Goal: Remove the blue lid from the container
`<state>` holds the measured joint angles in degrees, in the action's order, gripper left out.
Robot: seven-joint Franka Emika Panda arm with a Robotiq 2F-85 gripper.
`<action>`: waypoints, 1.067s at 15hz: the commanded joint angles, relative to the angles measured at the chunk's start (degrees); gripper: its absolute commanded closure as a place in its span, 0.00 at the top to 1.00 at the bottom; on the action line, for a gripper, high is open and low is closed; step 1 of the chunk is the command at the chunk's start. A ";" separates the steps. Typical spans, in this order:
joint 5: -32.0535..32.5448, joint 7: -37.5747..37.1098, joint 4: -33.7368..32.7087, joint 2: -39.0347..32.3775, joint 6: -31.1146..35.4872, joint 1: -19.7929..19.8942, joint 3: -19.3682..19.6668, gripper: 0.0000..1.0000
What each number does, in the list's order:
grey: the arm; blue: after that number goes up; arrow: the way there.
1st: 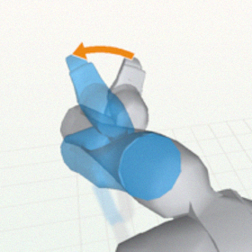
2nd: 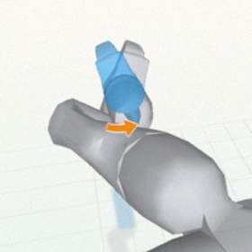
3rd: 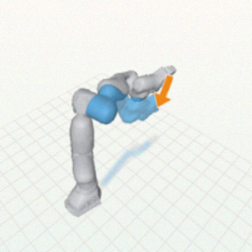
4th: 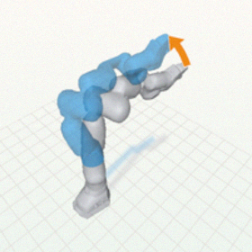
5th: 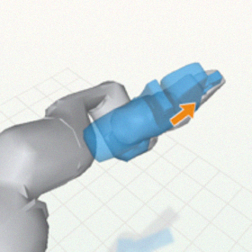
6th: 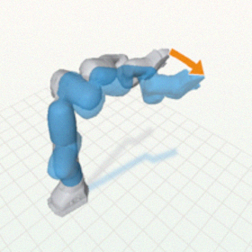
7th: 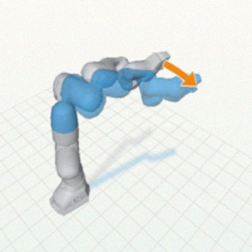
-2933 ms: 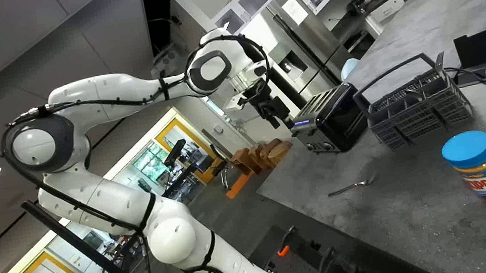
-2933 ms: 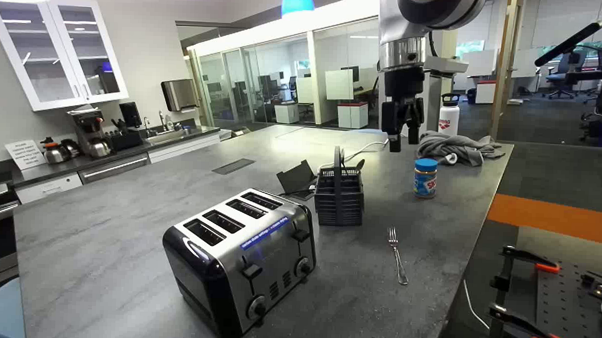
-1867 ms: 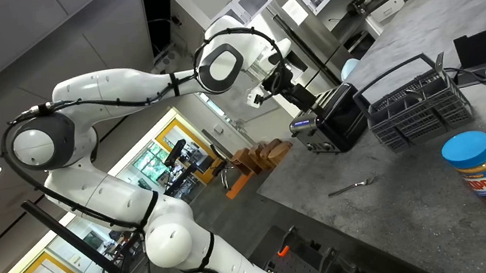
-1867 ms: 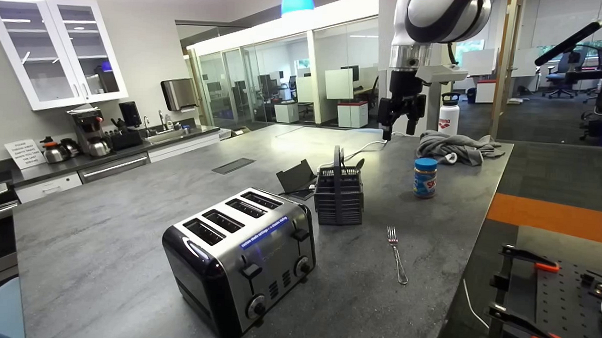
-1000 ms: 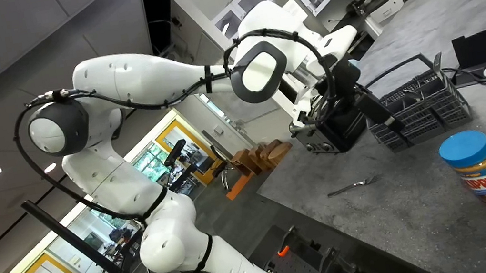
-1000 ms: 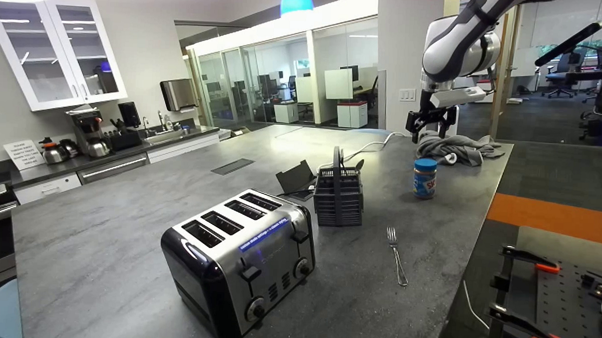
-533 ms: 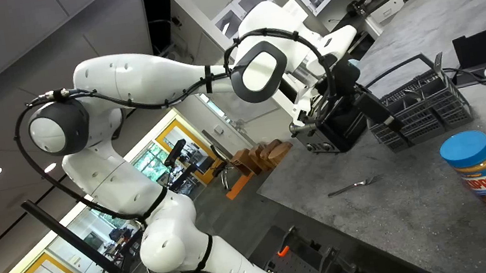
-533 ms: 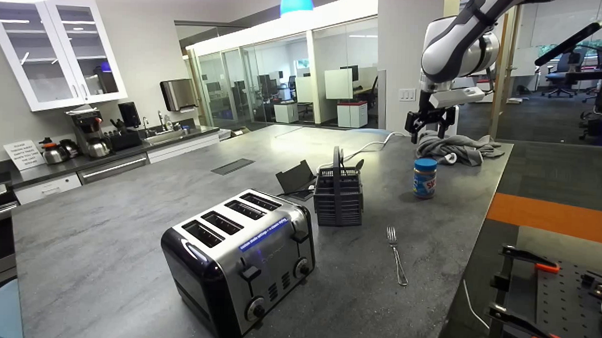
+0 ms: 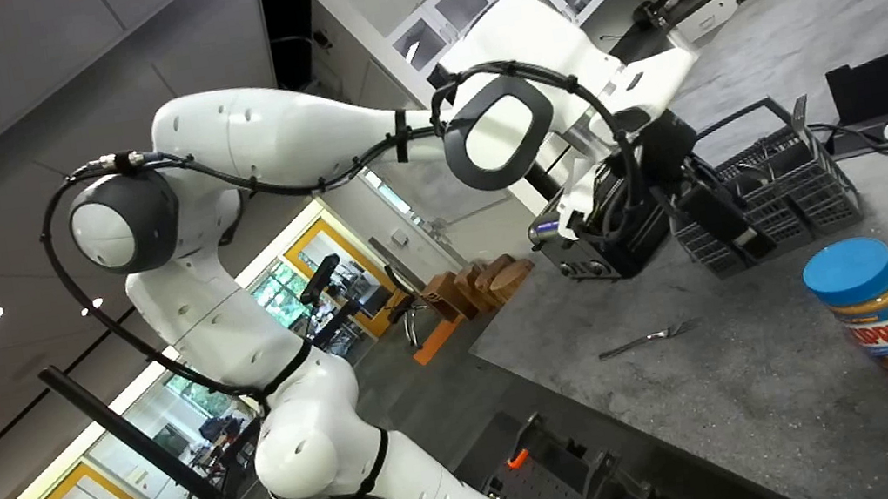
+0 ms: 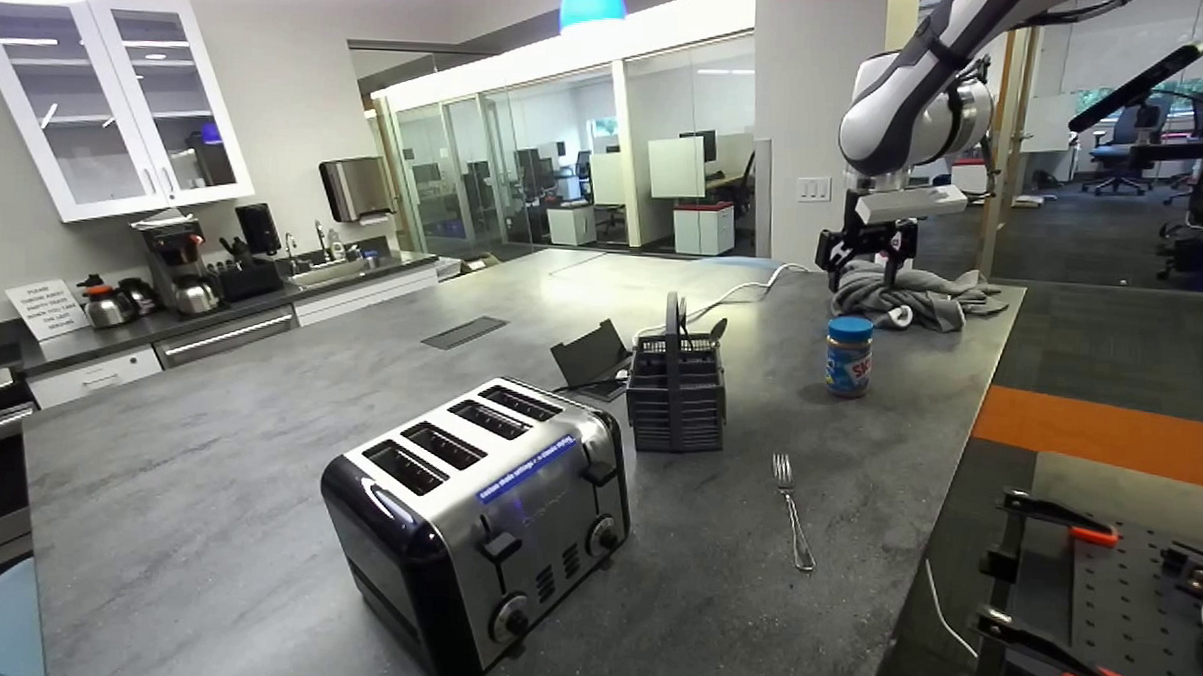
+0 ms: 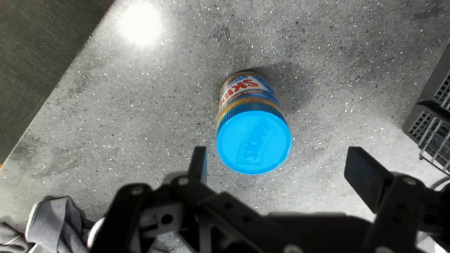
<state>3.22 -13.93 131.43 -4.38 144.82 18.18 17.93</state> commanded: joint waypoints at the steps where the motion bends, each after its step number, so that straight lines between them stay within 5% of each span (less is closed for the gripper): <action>1: -1.39 -1.89 -4.63 -5.64 -0.09 0.17 0.97 1.00; 8: -7.23 2.82 -8.85 -12.40 0.36 1.09 0.48 1.00; 16: -6.88 2.80 -11.03 -15.36 -0.86 1.09 1.09 1.00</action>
<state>-3.07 -12.58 121.68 -19.01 144.84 18.83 19.08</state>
